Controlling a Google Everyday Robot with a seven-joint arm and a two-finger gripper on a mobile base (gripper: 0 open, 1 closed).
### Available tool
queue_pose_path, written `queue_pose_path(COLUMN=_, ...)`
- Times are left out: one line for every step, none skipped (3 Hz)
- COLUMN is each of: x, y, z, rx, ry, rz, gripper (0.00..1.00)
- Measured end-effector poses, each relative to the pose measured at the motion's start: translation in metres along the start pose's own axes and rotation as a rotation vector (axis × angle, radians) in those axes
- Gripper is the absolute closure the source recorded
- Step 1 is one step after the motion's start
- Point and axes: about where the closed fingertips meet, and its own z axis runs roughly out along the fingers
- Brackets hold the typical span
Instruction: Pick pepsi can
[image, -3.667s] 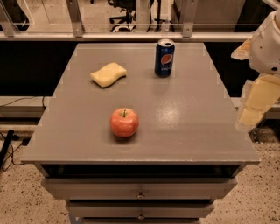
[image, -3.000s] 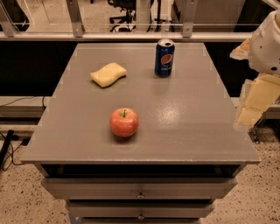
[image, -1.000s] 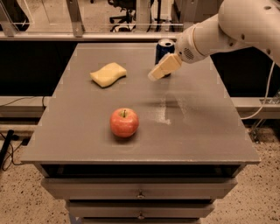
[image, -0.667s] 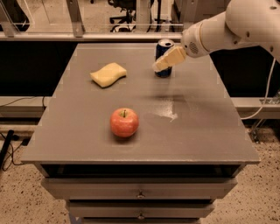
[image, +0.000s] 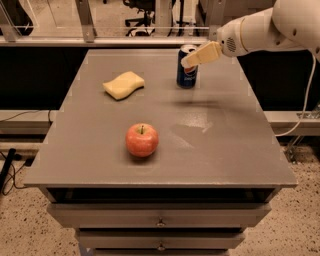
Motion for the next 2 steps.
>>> queue_pose_path(x=0.000, y=0.000, z=0.000, rx=0.000, ry=0.000, rz=0.000, gripper=0.00)
queue_pose_path(x=0.008, y=0.006, z=0.012, rx=-0.007, ry=-0.015, rz=-0.009, gripper=0.00)
